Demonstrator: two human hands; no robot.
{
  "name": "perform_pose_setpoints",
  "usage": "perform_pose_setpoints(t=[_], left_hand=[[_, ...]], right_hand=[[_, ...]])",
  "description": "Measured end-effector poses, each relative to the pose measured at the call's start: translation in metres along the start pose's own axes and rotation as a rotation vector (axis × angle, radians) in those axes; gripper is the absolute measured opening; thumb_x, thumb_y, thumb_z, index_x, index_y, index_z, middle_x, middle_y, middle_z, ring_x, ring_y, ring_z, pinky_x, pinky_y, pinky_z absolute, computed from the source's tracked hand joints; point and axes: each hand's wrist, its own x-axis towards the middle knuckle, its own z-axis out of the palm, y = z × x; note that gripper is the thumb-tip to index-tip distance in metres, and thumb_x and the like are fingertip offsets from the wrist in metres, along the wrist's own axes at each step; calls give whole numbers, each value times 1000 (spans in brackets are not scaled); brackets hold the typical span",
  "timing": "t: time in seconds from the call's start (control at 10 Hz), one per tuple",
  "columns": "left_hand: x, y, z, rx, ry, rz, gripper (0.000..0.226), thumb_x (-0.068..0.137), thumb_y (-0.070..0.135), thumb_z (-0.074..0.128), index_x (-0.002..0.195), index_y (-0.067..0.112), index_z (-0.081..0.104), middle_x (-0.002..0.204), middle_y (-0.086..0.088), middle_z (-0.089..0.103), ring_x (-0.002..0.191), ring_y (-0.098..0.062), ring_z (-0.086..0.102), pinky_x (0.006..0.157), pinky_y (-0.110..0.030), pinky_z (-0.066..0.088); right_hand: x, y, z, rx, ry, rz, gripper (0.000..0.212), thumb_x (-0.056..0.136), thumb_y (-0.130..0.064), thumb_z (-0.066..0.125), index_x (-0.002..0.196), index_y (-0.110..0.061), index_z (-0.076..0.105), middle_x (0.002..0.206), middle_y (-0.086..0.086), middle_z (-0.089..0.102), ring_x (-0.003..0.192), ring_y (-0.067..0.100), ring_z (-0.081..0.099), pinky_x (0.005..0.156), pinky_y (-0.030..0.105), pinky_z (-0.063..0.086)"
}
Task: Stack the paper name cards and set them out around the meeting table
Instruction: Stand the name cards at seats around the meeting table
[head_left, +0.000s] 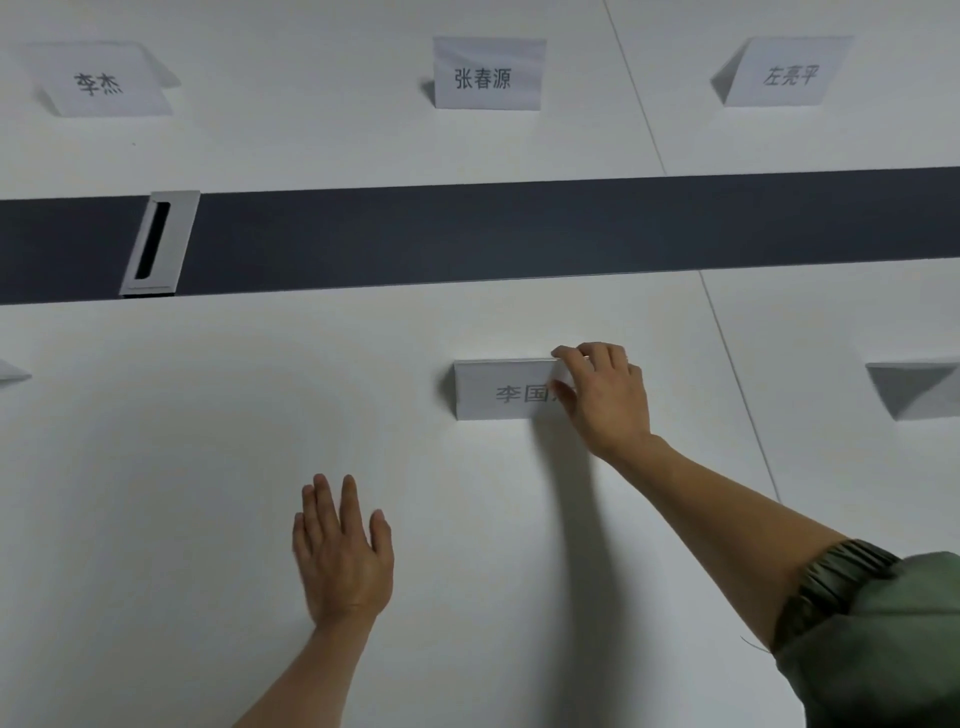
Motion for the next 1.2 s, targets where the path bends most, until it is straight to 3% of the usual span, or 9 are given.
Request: perform_pose_setpoints(t=[0.1, 0.2, 0.3, 0.4, 0.5, 0.6, 0.7, 0.9, 1.2], left_hand=[[0, -1, -1, 3, -12, 0, 66, 95, 46, 19, 147, 10, 38, 157, -19, 25, 146, -34, 21, 117, -48, 20], [2, 0, -2, 17, -9, 26, 65, 96, 45, 20, 146, 8, 38, 155, -22, 28, 145, -36, 23, 116, -49, 22], [4, -1, -4, 19, -59, 42, 66, 96, 46, 19, 147, 8, 37, 155, -23, 28, 145, -37, 24, 115, -51, 24], [10, -7, -24, 46, -197, 94, 66, 97, 50, 26, 152, 15, 26, 160, -17, 15, 149, -32, 12, 117, -47, 19], [15, -10, -62, -37, -402, 63, 58, 97, 44, 44, 149, 20, 34, 157, -10, 27, 145, -27, 25, 113, -40, 28], [-9, -25, -102, -162, -423, 11, 45, 95, 40, 49, 136, 22, 51, 128, -6, 60, 123, -25, 51, 100, -35, 42], [-42, -46, -131, -177, -419, 26, 40, 94, 40, 52, 131, 24, 55, 114, -3, 65, 112, -23, 56, 95, -33, 46], [-93, -132, -195, -212, -305, 38, 39, 95, 41, 52, 131, 25, 55, 117, -4, 63, 107, -23, 59, 93, -33, 48], [-154, -336, -281, -163, -150, 60, 38, 96, 37, 51, 131, 22, 55, 116, -4, 64, 107, -22, 58, 87, -33, 48]], right_hand=[[3, 1, -1, 9, -17, -12, 39, 91, -30, 63, 128, -18, 57, 122, 10, 58, 117, 34, 48, 86, 45, 44], [2, 3, -5, -5, -81, -30, 51, 94, -38, 57, 141, -21, 46, 142, 11, 47, 137, 33, 34, 102, 51, 39], [-4, 2, -18, -41, -100, -18, 59, 96, -44, 52, 149, -23, 35, 155, 11, 33, 147, 32, 20, 112, 54, 25], [-21, -7, -37, -18, 22, -98, 52, 94, -35, 58, 141, -16, 46, 146, 14, 46, 138, 35, 37, 106, 52, 34], [-39, -32, -56, 88, -14, -156, 43, 94, -28, 57, 135, -15, 54, 133, 9, 57, 121, 31, 52, 89, 43, 48], [-62, -72, -65, 119, -107, -204, 35, 96, -30, 52, 128, -19, 59, 126, 3, 62, 114, 25, 58, 84, 37, 49], [-85, -112, -65, 137, -149, -255, 31, 96, -31, 52, 122, -21, 64, 116, 1, 66, 105, 23, 63, 82, 35, 51], [-136, -204, -56, 134, -212, -308, 30, 96, -32, 50, 121, -23, 63, 115, -2, 66, 101, 22, 64, 81, 31, 48], [-223, -378, -16, 160, -183, -320, 29, 96, -32, 51, 120, -24, 63, 113, -4, 67, 99, 19, 64, 80, 30, 49]])
